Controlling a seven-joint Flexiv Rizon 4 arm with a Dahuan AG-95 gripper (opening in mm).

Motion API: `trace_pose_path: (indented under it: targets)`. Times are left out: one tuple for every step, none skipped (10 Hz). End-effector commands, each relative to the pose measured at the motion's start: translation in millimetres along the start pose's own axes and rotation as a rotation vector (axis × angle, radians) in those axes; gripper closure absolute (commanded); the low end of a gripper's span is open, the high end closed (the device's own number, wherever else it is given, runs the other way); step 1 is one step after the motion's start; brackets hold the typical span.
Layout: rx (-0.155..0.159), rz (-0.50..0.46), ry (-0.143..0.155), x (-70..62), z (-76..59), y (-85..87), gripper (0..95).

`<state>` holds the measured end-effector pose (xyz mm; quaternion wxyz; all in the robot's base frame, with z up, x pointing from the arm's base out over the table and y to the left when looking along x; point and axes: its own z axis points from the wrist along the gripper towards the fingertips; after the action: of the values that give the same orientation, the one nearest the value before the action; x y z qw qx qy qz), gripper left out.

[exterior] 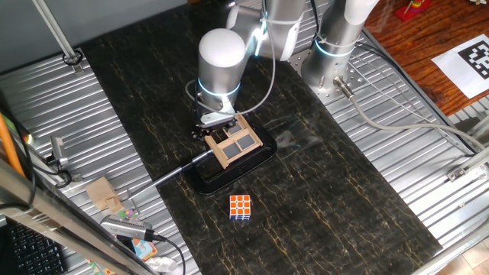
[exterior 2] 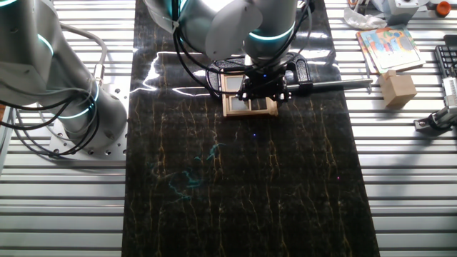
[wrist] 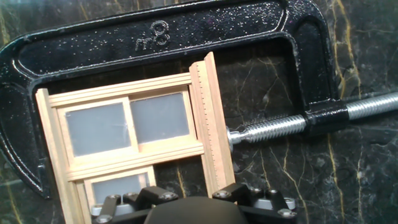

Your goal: Close a sliding window

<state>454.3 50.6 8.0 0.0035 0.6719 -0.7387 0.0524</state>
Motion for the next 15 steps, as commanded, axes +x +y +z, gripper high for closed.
trace_pose_path:
  targets:
    - [-0.006, 0.005, 0.002, -0.7, 0.3, -0.7, 38.0]
    - [0.001, 0.002, 0.001, -1.0, 0.0, -1.3, 38.0]
    - [0.006, -0.004, 0.002, -1.9, -1.0, -3.1, 38.0]
    - [0.008, -0.005, 0.008, -3.9, -2.8, -6.7, 38.0]
    - [-0.001, 0.005, 0.011, -4.3, -3.1, -7.3, 38.0]
    - [-0.007, 0.012, 0.009, -4.1, -3.2, -7.3, 38.0]
    - [-0.030, 0.025, 0.002, -4.0, -3.4, -7.2, 38.0]
    - [-0.057, 0.037, -0.008, -3.9, -3.6, -7.1, 38.0]
    - [-0.068, 0.045, -0.021, -3.9, -3.6, -7.1, 38.0]
    - [-0.066, 0.043, -0.021, -4.1, -3.8, -7.5, 38.0]
    - [-0.064, 0.043, -0.021, -4.2, -3.7, -7.8, 38.0]
    - [-0.065, 0.043, -0.030, -4.2, -1.3, -8.2, 38.0]
    - [-0.072, 0.045, -0.035, -4.5, -1.2, -8.8, 38.0]
    - [-0.081, 0.046, -0.036, -5.4, -2.4, -10.4, 38.0]
    - [-0.082, 0.046, -0.036, -6.3, -3.2, -11.8, 38.0]
